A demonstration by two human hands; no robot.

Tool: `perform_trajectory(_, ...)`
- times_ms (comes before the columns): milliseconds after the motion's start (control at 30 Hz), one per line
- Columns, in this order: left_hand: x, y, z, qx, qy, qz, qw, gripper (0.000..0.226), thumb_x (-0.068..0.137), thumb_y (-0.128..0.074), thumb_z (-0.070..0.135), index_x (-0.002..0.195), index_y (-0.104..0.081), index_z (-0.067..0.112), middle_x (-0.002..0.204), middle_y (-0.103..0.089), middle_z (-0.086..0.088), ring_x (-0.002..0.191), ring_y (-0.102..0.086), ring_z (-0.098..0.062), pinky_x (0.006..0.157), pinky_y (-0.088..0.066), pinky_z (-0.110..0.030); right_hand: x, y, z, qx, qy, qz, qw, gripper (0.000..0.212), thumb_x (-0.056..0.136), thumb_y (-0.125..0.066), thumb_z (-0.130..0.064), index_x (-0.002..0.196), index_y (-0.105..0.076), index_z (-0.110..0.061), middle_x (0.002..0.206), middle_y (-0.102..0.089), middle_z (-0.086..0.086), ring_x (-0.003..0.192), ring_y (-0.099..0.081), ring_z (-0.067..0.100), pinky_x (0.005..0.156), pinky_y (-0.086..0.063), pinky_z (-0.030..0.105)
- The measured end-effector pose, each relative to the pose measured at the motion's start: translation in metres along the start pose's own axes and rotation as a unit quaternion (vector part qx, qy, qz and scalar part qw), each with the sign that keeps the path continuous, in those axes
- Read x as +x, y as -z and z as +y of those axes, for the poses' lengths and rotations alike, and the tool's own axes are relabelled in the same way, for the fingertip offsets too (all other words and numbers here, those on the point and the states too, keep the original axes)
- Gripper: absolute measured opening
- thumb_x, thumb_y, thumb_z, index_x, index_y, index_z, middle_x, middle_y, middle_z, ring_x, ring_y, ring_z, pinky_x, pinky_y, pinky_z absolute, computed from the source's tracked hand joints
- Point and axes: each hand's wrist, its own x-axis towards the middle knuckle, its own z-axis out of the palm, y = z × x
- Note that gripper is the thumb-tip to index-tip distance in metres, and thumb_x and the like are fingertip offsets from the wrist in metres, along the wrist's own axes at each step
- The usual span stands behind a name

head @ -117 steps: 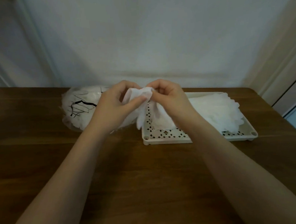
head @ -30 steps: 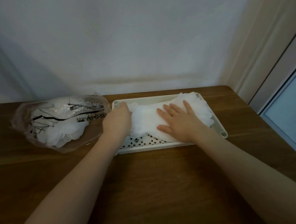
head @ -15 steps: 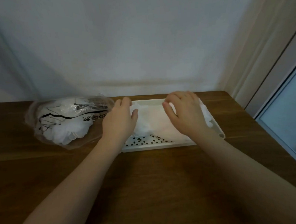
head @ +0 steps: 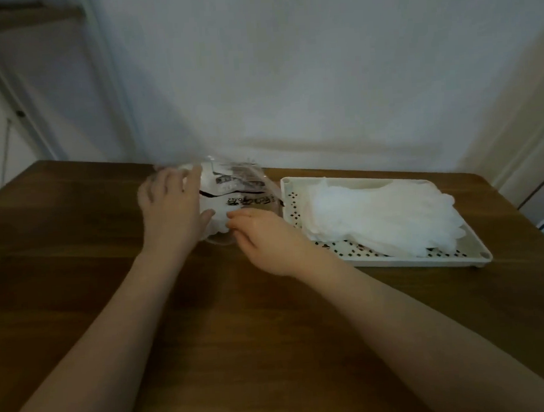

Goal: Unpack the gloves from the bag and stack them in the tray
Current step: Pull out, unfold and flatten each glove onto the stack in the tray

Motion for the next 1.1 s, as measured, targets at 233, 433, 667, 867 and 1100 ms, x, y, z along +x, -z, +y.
perform_trajectory(233,0.013,-0.023,-0.014,-0.151,0.006,0.035,0.988,0.022,0.097,-0.044,0.02,0.105,-0.057,0.005,0.096,-0.058,-0.008,0.088,-0.054,-0.027,0.066,-0.041,-0.036,0.049,-0.024,0.008,-0.013,-0.17,-0.074,0.983,0.042,0.097,-0.041,-0.011,0.139,-0.037,-0.005,0.138,-0.044,0.019,0.119,-0.05,0.03,0.1,-0.043,0.037)
perform_trajectory(433,0.013,-0.016,-0.003,-0.401,0.029,0.046,0.914,0.006,0.097,-0.044,0.012,0.101,-0.046,0.016,0.084,-0.059,0.006,0.076,-0.061,-0.013,0.07,-0.048,-0.029,0.05,-0.028,0.01,-0.002,-0.158,0.023,0.987,0.041,0.095,-0.05,-0.026,0.133,-0.046,-0.012,0.129,-0.055,0.011,0.114,-0.055,0.024,0.094,-0.044,0.034)
perform_trajectory(667,0.011,-0.028,0.004,-0.305,-0.086,0.099,0.943,0.029,0.08,-0.048,-0.012,0.08,-0.045,0.017,0.118,-0.049,-0.008,0.105,-0.047,-0.02,0.081,-0.038,-0.027,0.031,-0.01,0.013,0.059,-0.093,0.122,0.986,0.026,0.098,-0.043,-0.017,0.075,-0.055,-0.018,0.072,-0.052,-0.01,0.063,-0.048,0.004,0.062,-0.037,0.019)
perform_trajectory(867,0.014,-0.034,0.014,-0.185,-0.051,0.0,0.981,0.019,0.087,-0.056,0.006,0.096,-0.065,0.02,0.145,-0.037,-0.006,0.135,-0.029,-0.028,0.113,-0.021,-0.043,0.009,0.023,0.016,0.408,-0.144,0.187,0.882,0.023,0.092,-0.047,-0.007,0.076,-0.063,0.001,0.076,-0.056,0.012,0.071,-0.05,0.017,0.07,-0.041,0.031)
perform_trajectory(1100,0.007,-0.033,0.015,-0.035,-0.059,-0.15,0.986,0.033,0.094,-0.041,0.028,0.121,-0.059,0.029,0.147,-0.035,0.002,0.138,-0.021,-0.021,0.115,-0.004,-0.05,-0.009,0.05,0.021,0.678,-0.084,0.209,0.7,0.041,0.096,-0.037,-0.013,0.064,-0.063,-0.014,0.075,-0.059,0.006,0.059,-0.052,0.015,0.063,-0.044,0.028)
